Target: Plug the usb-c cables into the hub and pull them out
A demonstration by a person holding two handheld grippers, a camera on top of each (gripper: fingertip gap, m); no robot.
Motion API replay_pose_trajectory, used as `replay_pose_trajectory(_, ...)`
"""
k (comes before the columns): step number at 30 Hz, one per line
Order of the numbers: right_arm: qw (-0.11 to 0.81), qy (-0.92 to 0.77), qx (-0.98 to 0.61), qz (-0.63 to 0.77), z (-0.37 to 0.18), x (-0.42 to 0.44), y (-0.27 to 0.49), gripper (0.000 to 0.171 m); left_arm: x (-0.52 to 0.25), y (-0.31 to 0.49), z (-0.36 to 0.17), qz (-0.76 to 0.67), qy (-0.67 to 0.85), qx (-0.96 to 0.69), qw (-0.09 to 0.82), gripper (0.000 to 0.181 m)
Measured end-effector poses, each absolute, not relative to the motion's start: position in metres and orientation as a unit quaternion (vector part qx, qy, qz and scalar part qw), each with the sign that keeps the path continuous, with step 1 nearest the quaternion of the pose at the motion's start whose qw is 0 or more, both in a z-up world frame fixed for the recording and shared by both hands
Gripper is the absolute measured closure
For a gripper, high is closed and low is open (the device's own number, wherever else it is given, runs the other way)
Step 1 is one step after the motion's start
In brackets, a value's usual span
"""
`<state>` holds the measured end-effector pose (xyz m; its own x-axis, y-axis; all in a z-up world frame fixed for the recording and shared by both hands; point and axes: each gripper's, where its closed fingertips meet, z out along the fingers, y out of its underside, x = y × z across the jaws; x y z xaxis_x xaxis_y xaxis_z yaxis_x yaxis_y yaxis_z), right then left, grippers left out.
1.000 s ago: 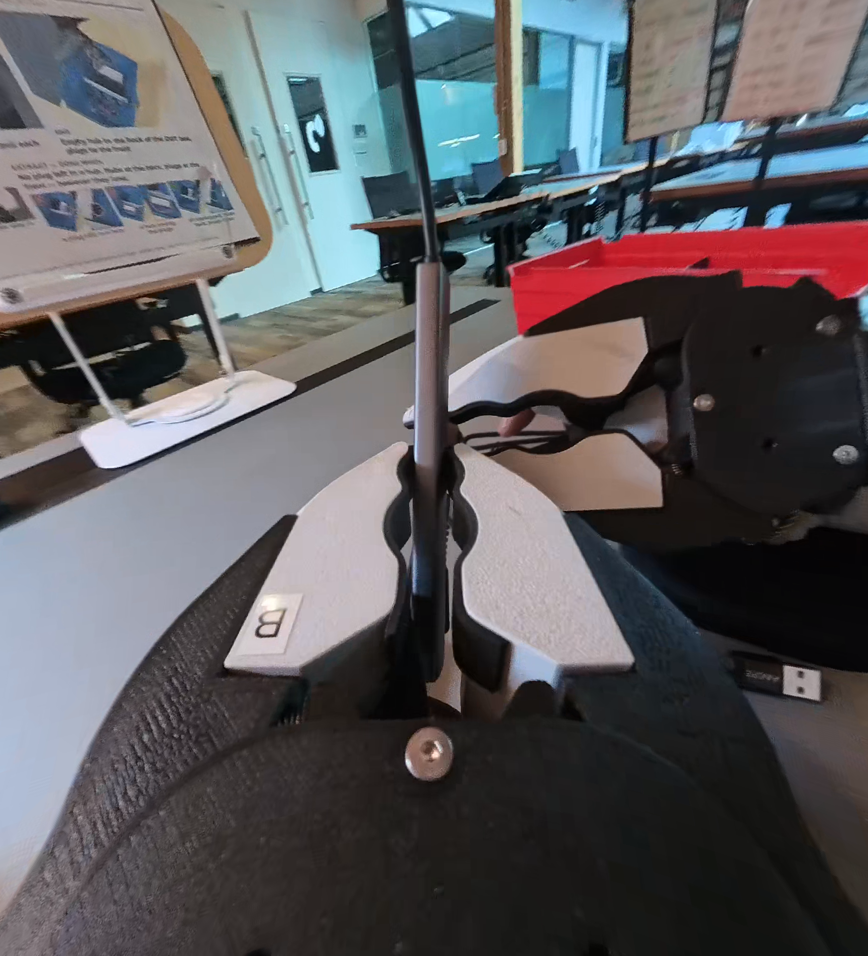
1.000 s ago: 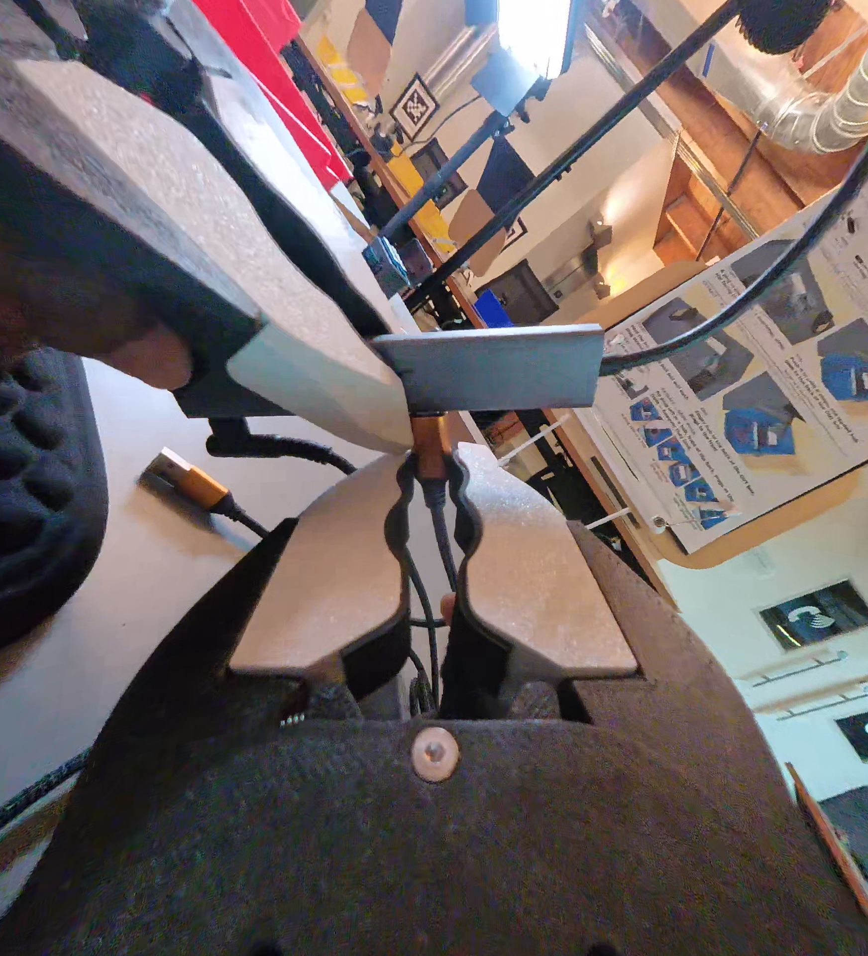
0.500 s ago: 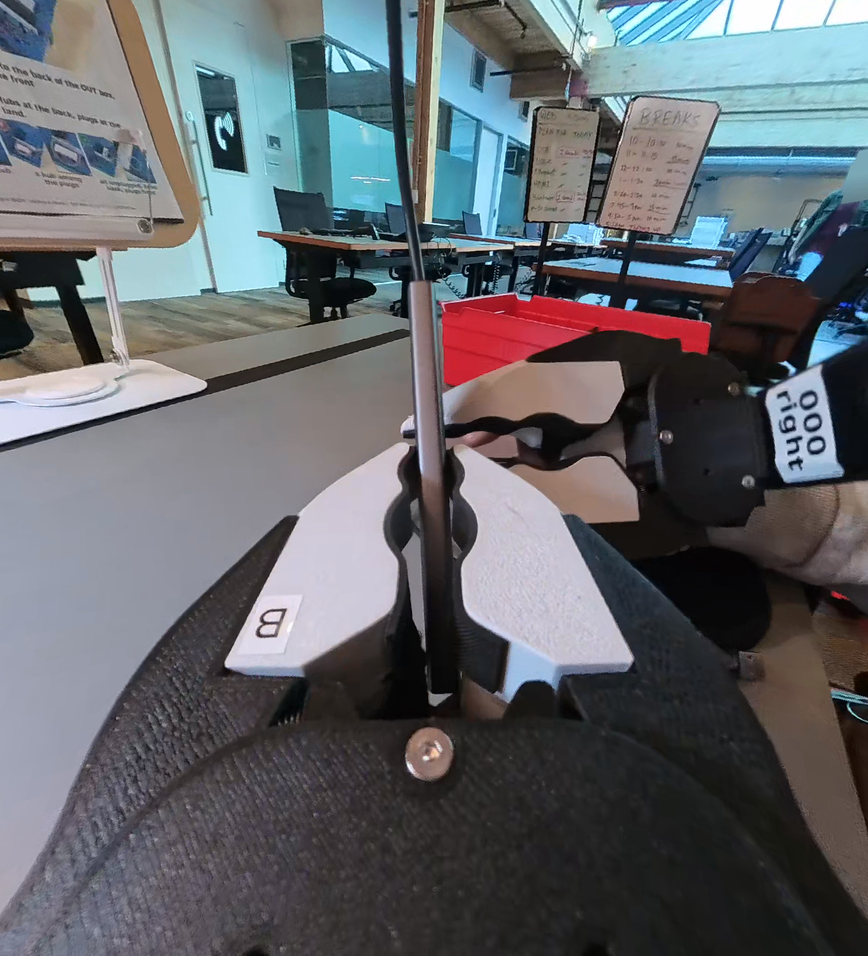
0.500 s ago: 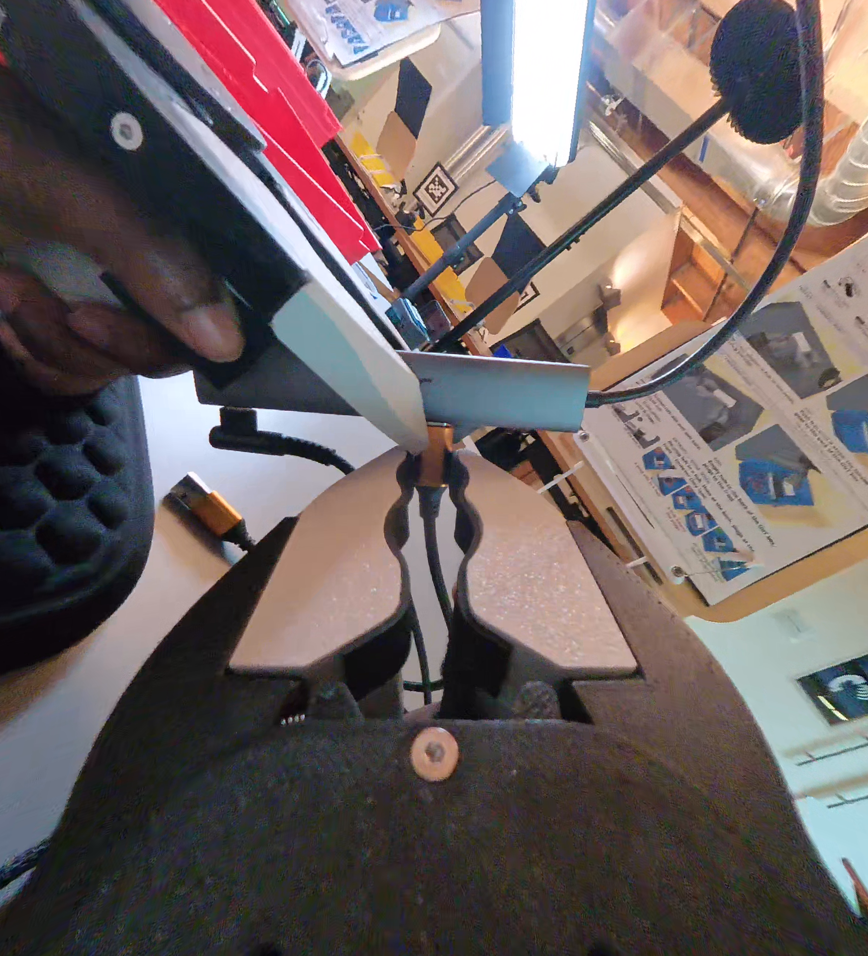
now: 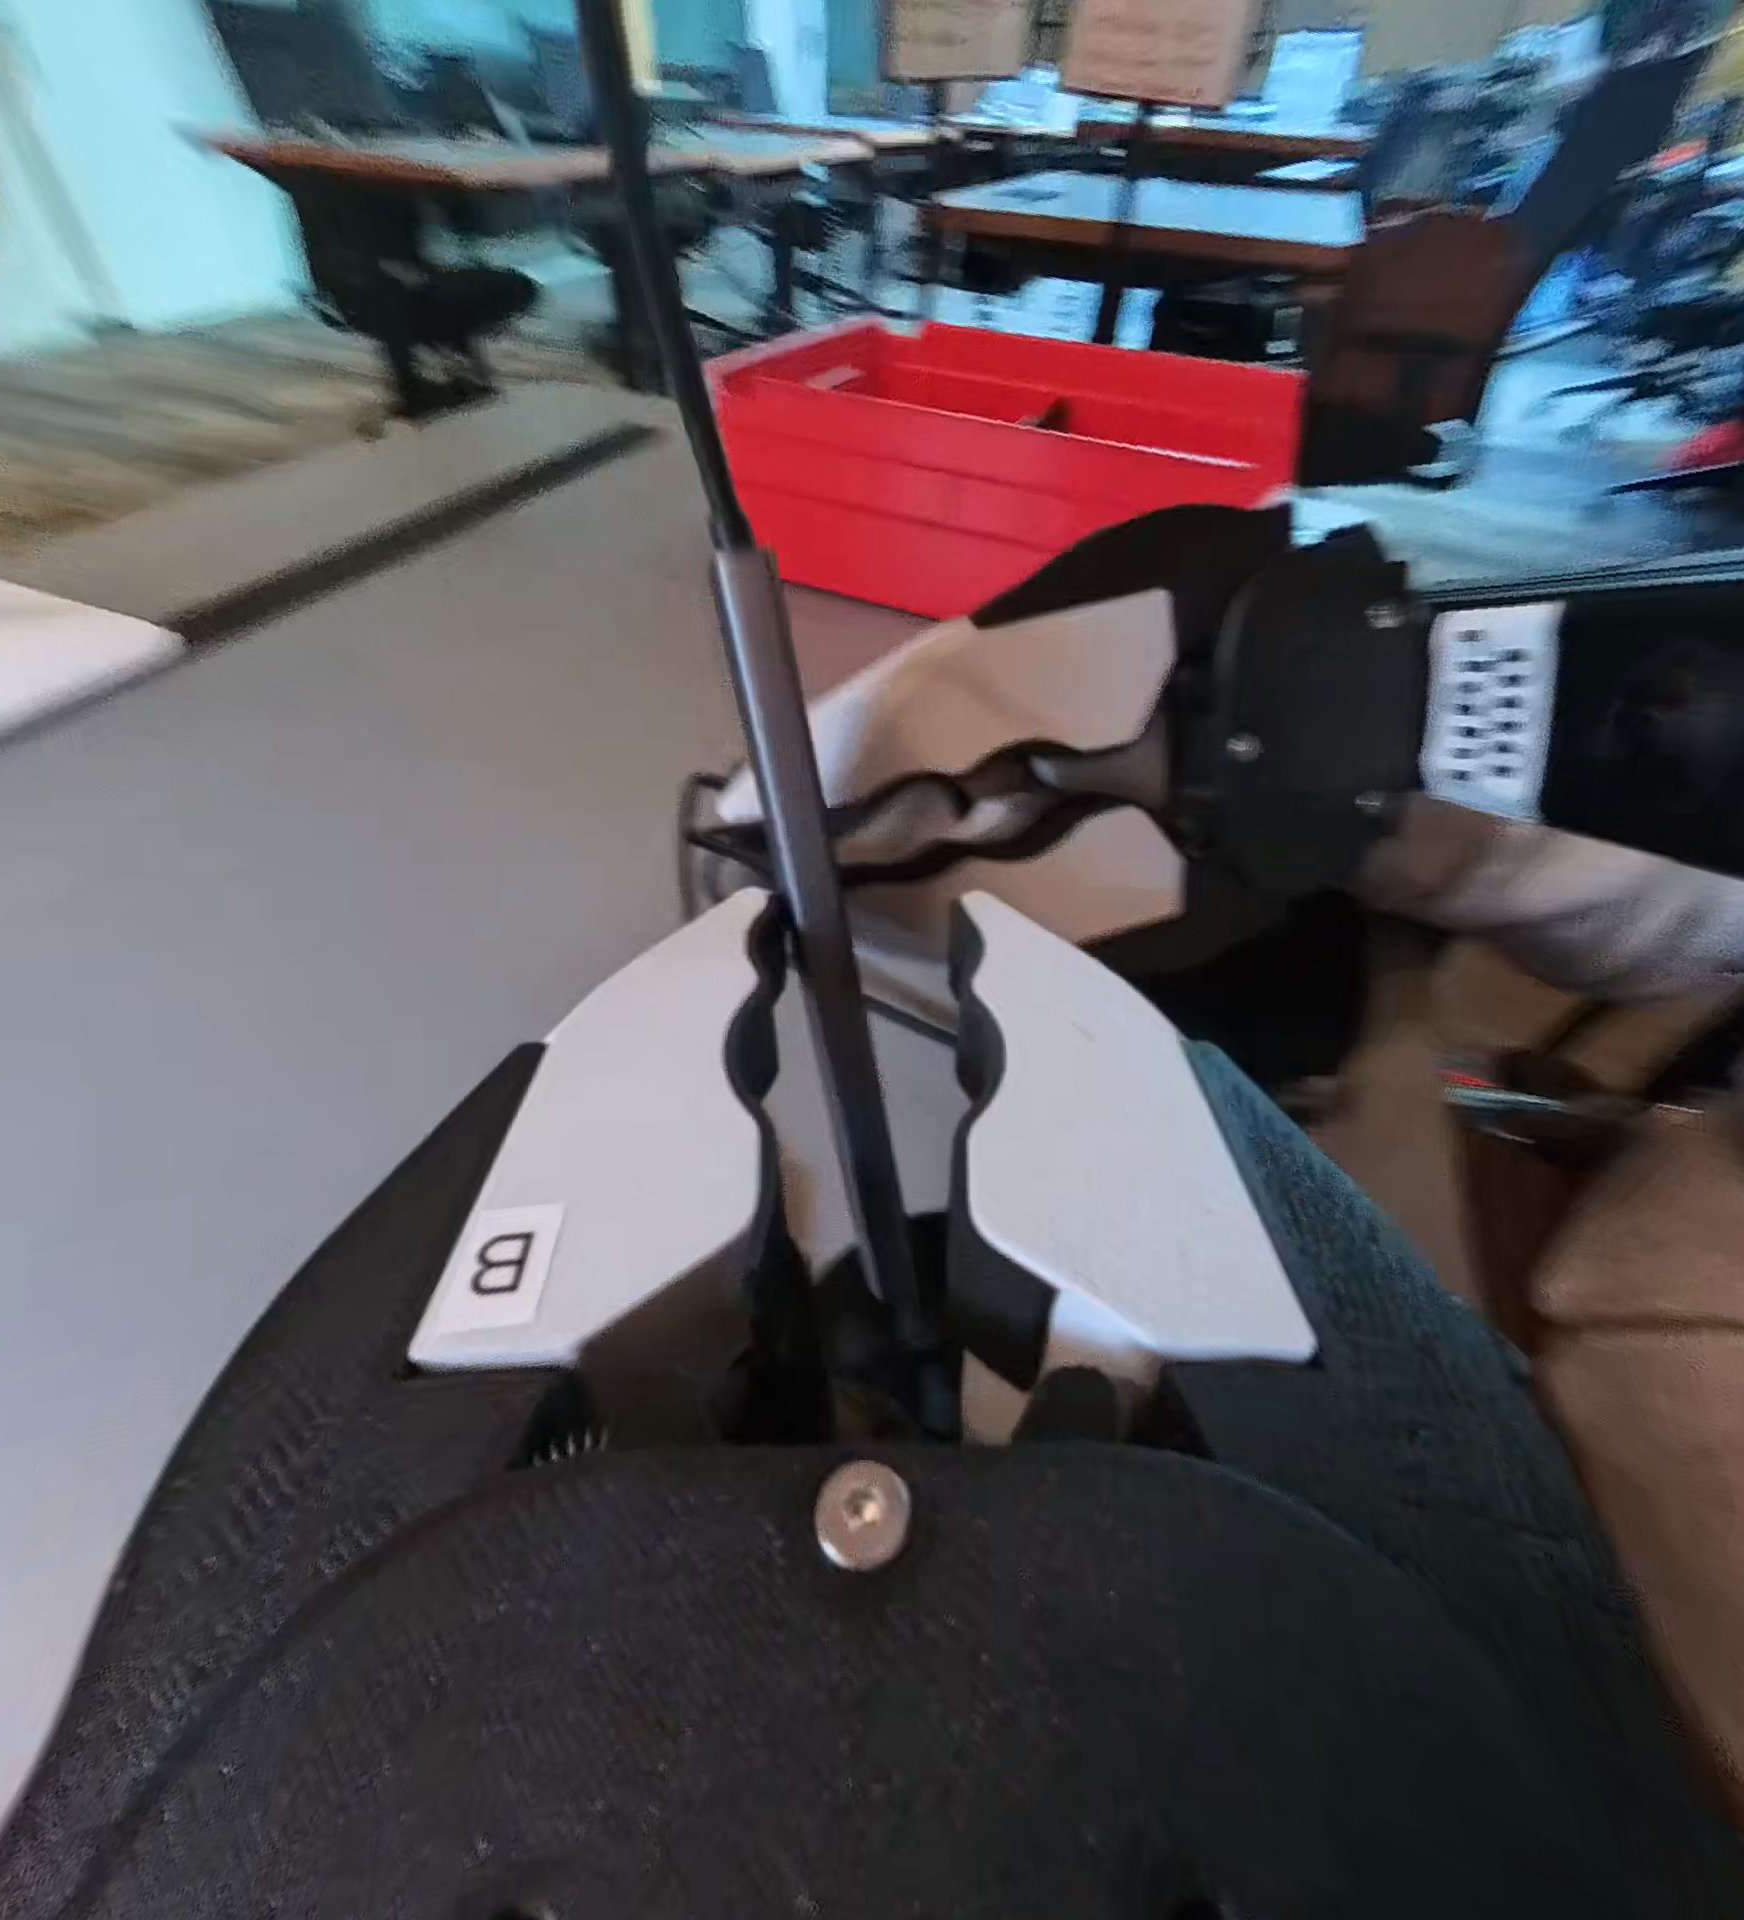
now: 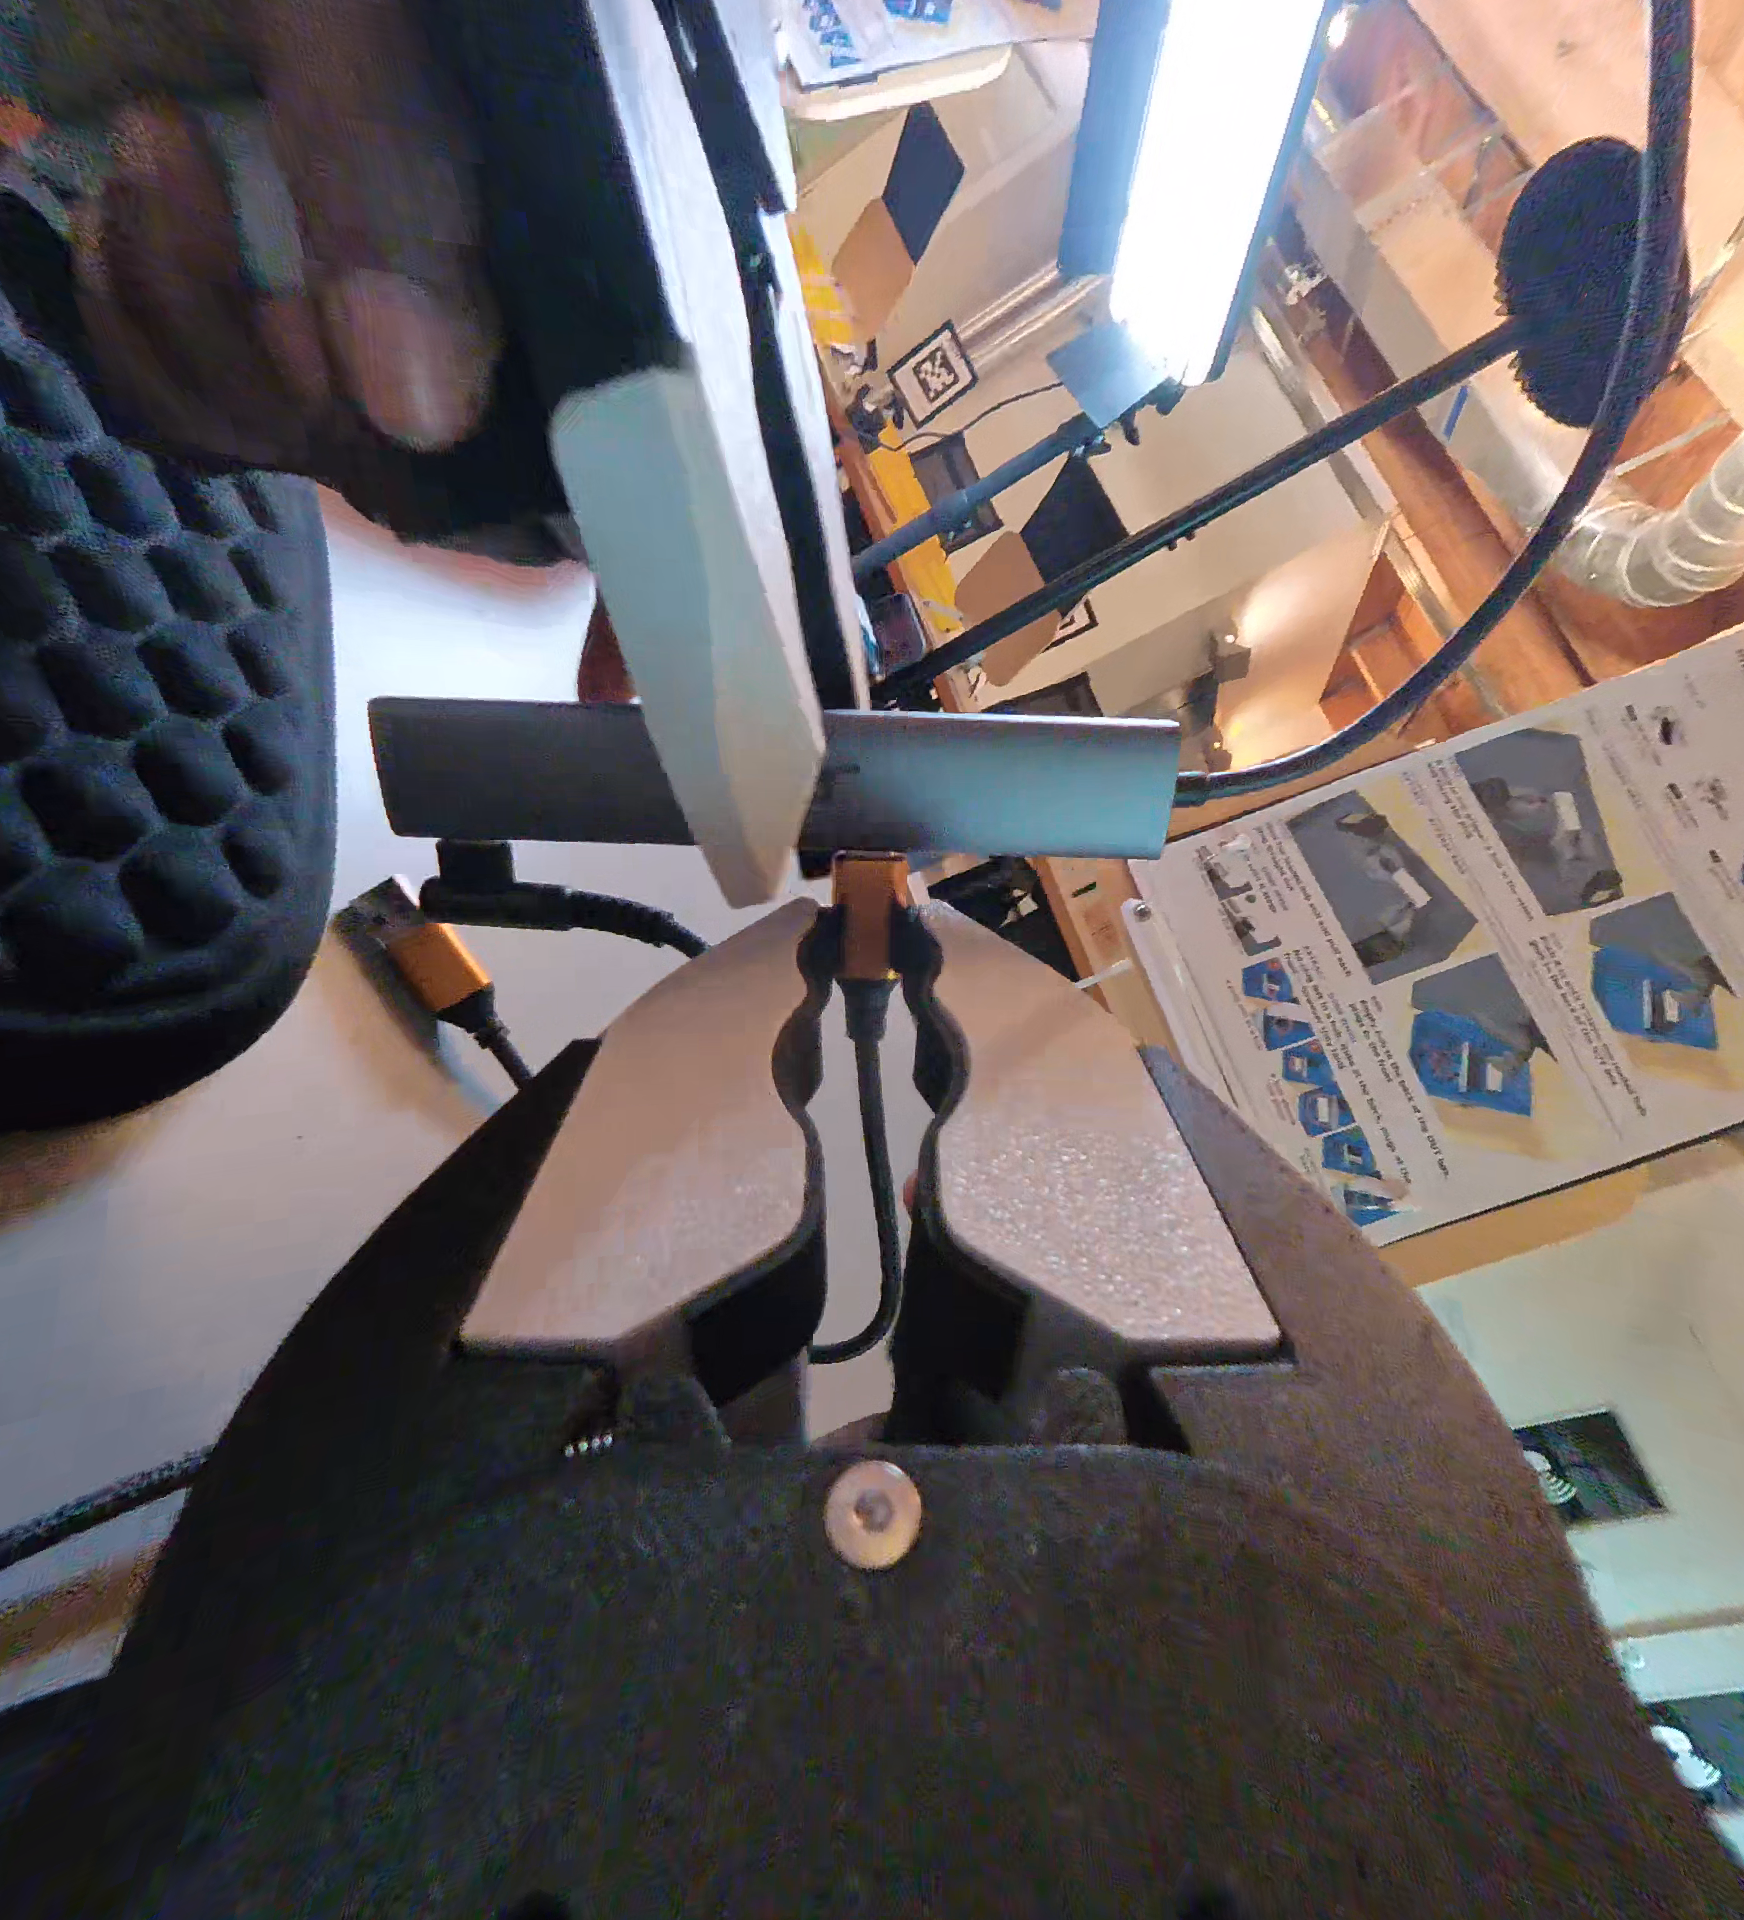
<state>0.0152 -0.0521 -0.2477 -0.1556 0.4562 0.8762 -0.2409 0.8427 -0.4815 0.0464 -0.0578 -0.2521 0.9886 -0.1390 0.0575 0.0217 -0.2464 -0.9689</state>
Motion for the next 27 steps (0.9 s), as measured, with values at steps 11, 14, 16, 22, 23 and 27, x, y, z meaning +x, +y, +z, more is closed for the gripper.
replay_pose_trajectory(11,0.627,-0.669,0.011,0.399,-0.221,0.054,-0.069,0.159,0.097,-0.083,-0.229,-0.379,0.084,-0.682,0.619,0.148)
replay_pose_trajectory(14,0.616,-0.668,0.028,0.417,-0.220,0.060,-0.074,0.159,0.098,-0.084,-0.217,-0.470,0.044,-0.621,0.627,0.155)
replay_pose_trajectory(16,0.623,-0.669,0.033,0.405,-0.222,0.060,-0.074,0.159,0.100,-0.083,-0.218,-0.489,0.036,-0.608,0.624,0.158)
replay_pose_trajectory(22,0.598,-0.695,0.037,0.398,-0.232,0.061,-0.072,0.159,0.106,-0.082,-0.228,-0.459,0.055,-0.654,0.599,0.149)
replay_pose_trajectory(23,0.597,-0.700,0.040,0.391,-0.234,0.061,-0.072,0.159,0.107,-0.082,-0.230,-0.452,0.058,-0.664,0.593,0.147)
replay_pose_trajectory(27,0.593,-0.713,0.051,0.371,-0.240,0.057,-0.075,0.159,0.114,-0.077,-0.253,-0.405,0.070,-0.729,0.548,0.157)
